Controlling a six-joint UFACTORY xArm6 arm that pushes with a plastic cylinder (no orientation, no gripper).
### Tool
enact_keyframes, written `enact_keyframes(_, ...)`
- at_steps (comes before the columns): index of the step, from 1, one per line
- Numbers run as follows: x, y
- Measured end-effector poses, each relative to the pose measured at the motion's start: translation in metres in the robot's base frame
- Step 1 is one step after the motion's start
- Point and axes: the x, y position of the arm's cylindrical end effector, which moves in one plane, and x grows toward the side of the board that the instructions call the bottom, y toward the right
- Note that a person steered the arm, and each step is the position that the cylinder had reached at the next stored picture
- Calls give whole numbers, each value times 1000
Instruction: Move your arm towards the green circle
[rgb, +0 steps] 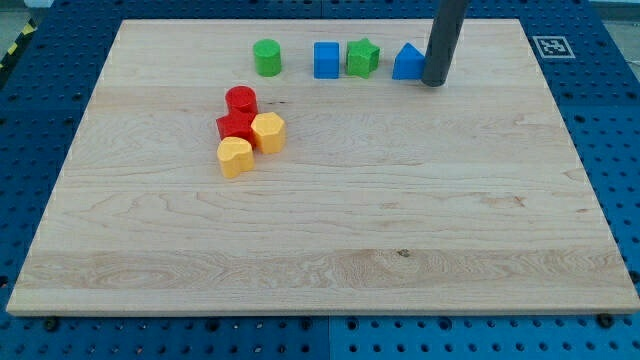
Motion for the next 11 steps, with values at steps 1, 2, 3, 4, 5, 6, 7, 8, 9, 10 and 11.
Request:
enact_keyframes(1, 0, 5)
enact_keyframes(2, 0, 6)
enact_keyframes(3, 0, 6)
enact_keyframes(4, -1, 21)
enact_keyframes(5, -19, 56)
enact_keyframes(6, -66, 47)
enact_keyframes(7, -109, -30)
enact_keyframes(8, -126, -134)
enact_keyframes(9, -124, -214)
enact_keyframes(10, -98, -284)
enact_keyframes(11, -83, -308)
